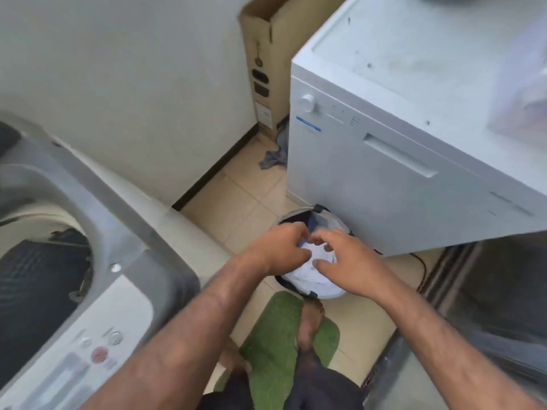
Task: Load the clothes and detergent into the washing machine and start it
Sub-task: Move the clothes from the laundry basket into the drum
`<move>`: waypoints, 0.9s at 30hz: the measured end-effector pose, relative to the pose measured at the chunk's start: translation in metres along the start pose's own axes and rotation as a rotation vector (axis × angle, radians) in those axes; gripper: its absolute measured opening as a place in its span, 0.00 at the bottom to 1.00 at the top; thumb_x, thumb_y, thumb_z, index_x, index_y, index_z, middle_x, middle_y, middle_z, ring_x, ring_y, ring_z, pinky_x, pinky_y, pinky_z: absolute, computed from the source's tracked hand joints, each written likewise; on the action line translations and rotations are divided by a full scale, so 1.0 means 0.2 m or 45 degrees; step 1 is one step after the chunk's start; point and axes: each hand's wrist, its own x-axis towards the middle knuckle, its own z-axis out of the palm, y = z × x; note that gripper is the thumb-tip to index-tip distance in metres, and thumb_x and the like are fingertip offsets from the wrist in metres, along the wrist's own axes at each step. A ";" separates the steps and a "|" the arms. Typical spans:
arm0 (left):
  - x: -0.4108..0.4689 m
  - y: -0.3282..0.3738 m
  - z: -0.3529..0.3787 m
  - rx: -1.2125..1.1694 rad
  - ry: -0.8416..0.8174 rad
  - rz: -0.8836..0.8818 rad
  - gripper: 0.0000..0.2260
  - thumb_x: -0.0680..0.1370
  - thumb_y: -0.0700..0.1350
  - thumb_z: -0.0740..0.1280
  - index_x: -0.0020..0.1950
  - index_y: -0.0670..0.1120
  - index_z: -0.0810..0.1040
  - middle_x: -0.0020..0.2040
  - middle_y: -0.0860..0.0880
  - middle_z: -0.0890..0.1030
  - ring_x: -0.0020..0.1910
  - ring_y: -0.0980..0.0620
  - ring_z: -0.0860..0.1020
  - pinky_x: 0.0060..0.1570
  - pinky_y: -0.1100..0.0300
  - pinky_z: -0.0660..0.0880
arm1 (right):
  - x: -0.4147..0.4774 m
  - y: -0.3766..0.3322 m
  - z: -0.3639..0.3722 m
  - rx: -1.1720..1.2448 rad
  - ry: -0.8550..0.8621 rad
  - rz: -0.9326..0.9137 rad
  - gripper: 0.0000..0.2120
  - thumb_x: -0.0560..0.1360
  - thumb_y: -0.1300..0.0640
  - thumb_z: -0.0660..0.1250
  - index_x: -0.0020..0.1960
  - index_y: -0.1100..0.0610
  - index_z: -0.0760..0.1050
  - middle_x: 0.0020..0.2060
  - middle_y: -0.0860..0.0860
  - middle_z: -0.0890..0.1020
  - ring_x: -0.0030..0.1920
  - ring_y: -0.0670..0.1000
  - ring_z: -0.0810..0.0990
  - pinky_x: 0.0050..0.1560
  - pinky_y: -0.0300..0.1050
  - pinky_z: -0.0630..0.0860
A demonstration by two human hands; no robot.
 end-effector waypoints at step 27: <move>2.20 -1.30 1.38 -0.020 0.028 -0.689 0.45 0.80 0.50 0.69 0.84 0.41 0.42 0.82 0.33 0.53 0.81 0.33 0.56 0.78 0.46 0.58 | 1.98 1.81 1.43 0.173 0.007 0.357 0.56 0.69 0.46 0.79 0.84 0.55 0.48 0.80 0.60 0.61 0.78 0.61 0.64 0.73 0.56 0.69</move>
